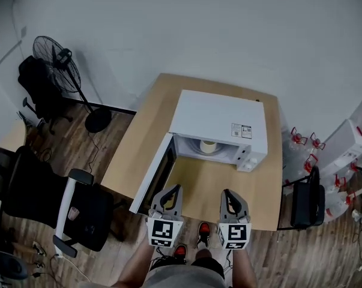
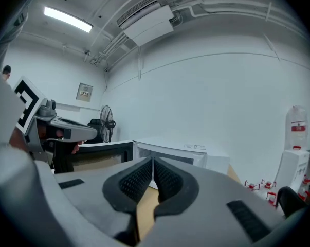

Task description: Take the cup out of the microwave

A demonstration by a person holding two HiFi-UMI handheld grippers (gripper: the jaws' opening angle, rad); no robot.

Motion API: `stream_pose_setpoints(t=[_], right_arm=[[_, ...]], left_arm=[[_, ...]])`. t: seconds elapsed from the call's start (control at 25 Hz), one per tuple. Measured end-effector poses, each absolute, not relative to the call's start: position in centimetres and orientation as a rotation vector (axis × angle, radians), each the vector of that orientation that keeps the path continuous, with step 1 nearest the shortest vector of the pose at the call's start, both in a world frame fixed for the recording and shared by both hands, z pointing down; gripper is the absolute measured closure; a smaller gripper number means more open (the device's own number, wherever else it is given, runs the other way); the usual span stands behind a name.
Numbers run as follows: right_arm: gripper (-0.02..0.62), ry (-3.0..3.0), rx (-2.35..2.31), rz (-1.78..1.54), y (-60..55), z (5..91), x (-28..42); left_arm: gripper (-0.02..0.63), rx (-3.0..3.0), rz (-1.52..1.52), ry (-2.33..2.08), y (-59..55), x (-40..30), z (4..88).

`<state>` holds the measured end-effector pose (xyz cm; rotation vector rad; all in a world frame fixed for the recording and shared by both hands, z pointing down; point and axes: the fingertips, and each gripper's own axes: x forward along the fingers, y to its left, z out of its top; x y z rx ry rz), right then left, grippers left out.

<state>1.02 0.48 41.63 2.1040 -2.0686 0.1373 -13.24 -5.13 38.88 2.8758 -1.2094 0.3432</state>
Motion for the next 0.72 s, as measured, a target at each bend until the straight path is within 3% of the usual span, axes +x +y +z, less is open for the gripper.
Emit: stream_pose_setpoints(t=[0.72], right_arm=[[0.572,-2.177,1.964,0.274,-13.0,49.9,6.7]], left_arm=[[0.583,2.712,0.456,-1.313,-15.8,-6.7,46.7]])
